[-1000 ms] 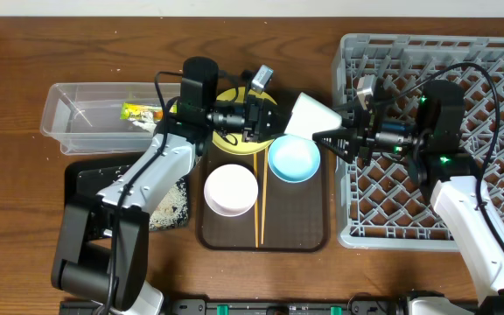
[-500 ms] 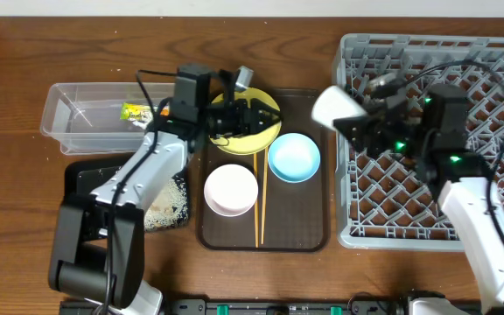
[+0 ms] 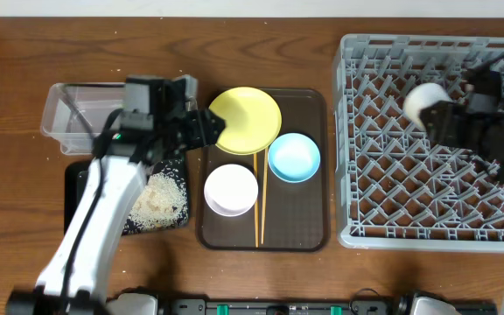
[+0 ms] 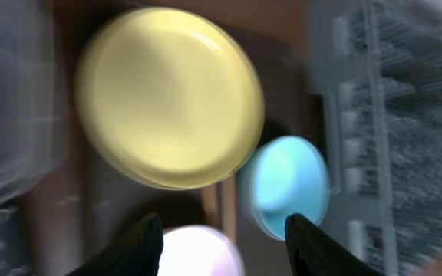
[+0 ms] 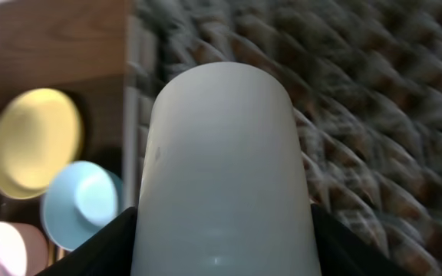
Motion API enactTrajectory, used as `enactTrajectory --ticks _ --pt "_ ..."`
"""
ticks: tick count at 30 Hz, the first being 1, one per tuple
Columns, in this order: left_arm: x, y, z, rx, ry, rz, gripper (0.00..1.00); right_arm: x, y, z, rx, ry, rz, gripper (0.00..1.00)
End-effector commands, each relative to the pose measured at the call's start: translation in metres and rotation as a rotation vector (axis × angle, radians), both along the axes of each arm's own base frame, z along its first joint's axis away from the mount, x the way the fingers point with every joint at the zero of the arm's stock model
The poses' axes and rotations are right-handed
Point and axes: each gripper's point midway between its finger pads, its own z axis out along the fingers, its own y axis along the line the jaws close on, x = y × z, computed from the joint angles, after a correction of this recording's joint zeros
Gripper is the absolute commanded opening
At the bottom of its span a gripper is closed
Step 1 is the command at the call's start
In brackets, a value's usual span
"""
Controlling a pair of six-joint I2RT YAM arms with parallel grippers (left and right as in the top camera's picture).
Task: Sort waste into correct bins and load items into the dishwasher rack
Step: 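Place the white cup upside down in the dish rack with the right gripper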
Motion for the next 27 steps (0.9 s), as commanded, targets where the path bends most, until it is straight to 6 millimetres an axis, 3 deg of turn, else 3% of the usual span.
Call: enactTrajectory --ticks 1,10,17,23,27 --pt "0.0 0.046 0.002 0.226 -0.034 0.143 0.55 -0.013 -0.031 0.007 -0.025 0.038 -0.146 0.01" --pt "-0.02 0.055 -0.006 0.275 0.039 0.159 0.58 -0.068 -0.074 -0.035 -0.056 0.374 -0.366 0.01" --pt "-0.023 0.056 -0.008 0.278 0.052 0.157 0.58 -0.085 -0.075 -0.062 -0.033 0.556 -0.37 0.01" --pt "-0.024 0.056 -0.008 0.279 0.058 0.157 0.59 -0.089 -0.073 -0.087 -0.011 0.655 -0.359 0.01" --pt "-0.024 0.056 -0.009 0.279 0.06 0.156 0.59 -0.09 -0.073 -0.103 0.004 0.714 -0.351 0.1"
